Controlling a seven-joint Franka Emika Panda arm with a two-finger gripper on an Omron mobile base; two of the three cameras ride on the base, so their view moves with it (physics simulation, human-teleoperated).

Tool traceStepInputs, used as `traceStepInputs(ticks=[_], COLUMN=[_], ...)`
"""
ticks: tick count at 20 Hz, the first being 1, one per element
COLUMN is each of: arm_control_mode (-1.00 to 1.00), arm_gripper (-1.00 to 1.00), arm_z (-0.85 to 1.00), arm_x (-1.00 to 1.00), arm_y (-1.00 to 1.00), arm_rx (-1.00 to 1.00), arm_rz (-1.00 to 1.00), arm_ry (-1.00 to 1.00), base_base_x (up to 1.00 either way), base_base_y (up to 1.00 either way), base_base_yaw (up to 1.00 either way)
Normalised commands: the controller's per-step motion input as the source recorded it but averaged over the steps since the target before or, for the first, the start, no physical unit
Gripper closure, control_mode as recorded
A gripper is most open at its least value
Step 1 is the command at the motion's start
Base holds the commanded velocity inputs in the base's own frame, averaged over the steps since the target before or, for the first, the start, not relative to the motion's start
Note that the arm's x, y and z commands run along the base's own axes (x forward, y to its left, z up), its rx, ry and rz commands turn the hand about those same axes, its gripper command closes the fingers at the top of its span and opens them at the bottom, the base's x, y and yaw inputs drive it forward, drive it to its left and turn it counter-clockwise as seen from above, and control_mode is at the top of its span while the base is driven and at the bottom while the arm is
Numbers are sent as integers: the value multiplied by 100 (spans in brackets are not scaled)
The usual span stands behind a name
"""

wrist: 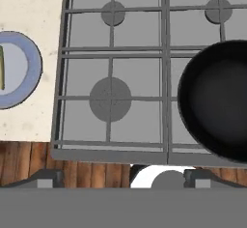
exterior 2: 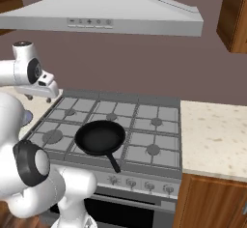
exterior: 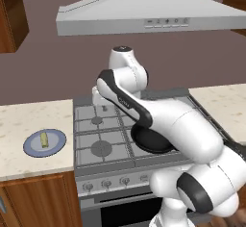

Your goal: Pick up the butter stick and place it in the pan. Then turn on the burner for the pan.

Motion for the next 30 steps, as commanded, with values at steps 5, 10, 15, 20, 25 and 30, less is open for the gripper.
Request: traceStepInputs(ticks=[5, 10, 15, 20, 25, 30], arm_control_mode=[-100, -100, -100, -100, -100, -100], arm_gripper=[-100, -100, -100, -100, -100, -100], arm_z=[-6, -16, -51, -33, -31, -31], arm_x=[12, 4, 17, 22, 35, 25], arm_y=[62, 68, 86, 69, 63, 62], arm_rx=[0, 0, -4, -3, -8, -7], arm_rz=[0, 0, 0, 0, 0, 0], arm_ry=[4, 9, 3, 1, 7, 3], base_base_x=[0, 0, 0, 0, 0, 0], base_base_y=[0, 0, 0, 0, 0, 0], base_base_yaw=[0, 0, 0, 0, 0, 0])
